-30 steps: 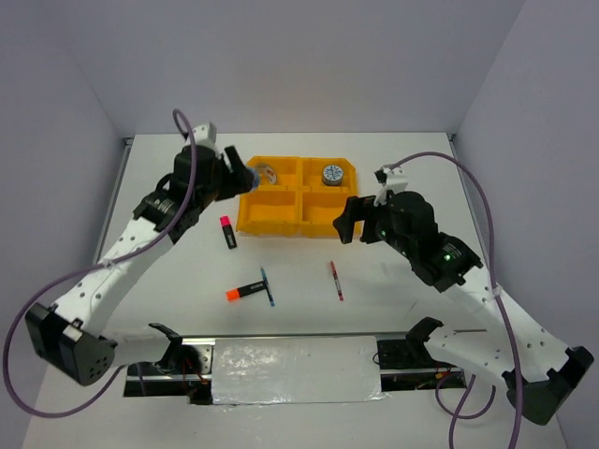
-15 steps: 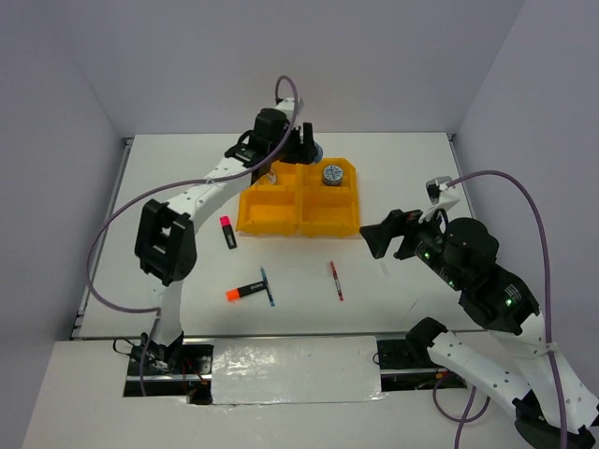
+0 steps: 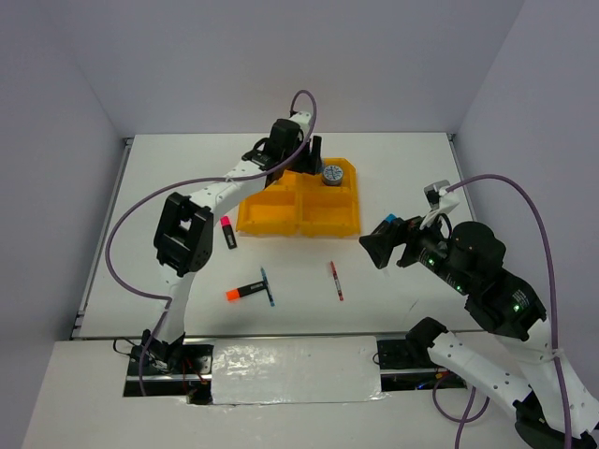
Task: Sort the stationery into containers
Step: Place the stationery in the storage box.
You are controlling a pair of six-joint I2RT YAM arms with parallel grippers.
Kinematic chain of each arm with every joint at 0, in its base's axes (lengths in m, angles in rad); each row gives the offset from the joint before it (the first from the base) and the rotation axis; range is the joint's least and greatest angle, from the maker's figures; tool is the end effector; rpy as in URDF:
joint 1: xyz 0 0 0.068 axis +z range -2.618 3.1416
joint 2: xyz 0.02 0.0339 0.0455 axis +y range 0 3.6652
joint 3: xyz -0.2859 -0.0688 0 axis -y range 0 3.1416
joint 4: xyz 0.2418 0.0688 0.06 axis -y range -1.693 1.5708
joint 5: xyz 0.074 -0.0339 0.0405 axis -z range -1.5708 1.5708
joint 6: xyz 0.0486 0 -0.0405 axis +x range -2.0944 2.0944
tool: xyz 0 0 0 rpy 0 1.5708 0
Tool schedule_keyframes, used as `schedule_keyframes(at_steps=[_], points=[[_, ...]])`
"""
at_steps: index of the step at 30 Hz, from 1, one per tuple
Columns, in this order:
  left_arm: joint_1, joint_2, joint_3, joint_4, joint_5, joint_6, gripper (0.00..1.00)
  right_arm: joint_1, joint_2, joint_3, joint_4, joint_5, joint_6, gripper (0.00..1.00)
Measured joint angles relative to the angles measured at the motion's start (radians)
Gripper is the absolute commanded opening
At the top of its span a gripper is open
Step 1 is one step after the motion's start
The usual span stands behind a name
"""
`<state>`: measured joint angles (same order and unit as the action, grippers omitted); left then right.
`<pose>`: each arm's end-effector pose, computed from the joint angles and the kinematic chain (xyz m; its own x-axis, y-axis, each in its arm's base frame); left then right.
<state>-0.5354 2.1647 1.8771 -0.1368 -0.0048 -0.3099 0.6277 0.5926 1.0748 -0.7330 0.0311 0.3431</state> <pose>0.4651 -0.2756 0.2889 -0.4917 -0.0629 -0.8685 0.3743 0.8853 -0.2760 0.0721 0.0505 0.4080 -0.3784 0.1408 -0.9148 -0.4623 0.8275 0.3186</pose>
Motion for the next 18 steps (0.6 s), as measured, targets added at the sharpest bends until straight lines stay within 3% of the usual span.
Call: schedule_keyframes(at_steps=[7, 10, 11, 13, 15, 18], points=[[0.001, 0.028, 0.007, 0.010, -0.028, 0.002, 0.41, 0.000, 0.000, 0.000, 0.000, -0.014, -0.010, 1.00], [0.001, 0.049, 0.016, 0.012, -0.026, 0.009, 0.63, 0.000, 0.000, 0.000, 0.000, -0.017, -0.015, 1.00], [0.001, 0.054, 0.016, 0.012, -0.024, 0.015, 0.77, 0.000, -0.001, 0.000, 0.000, -0.017, -0.016, 1.00], [-0.001, 0.060, 0.016, 0.010, -0.024, 0.019, 0.85, 0.000, -0.002, 0.000, 0.000, -0.018, -0.019, 1.00], [-0.001, 0.060, 0.016, 0.013, -0.024, 0.021, 0.99, 0.000, -0.002, 0.000, 0.000, -0.018, -0.019, 1.00], [-0.001, 0.060, 0.021, 0.028, -0.027, 0.015, 0.99, 0.000, -0.002, 0.000, 0.000, -0.018, -0.019, 1.00]])
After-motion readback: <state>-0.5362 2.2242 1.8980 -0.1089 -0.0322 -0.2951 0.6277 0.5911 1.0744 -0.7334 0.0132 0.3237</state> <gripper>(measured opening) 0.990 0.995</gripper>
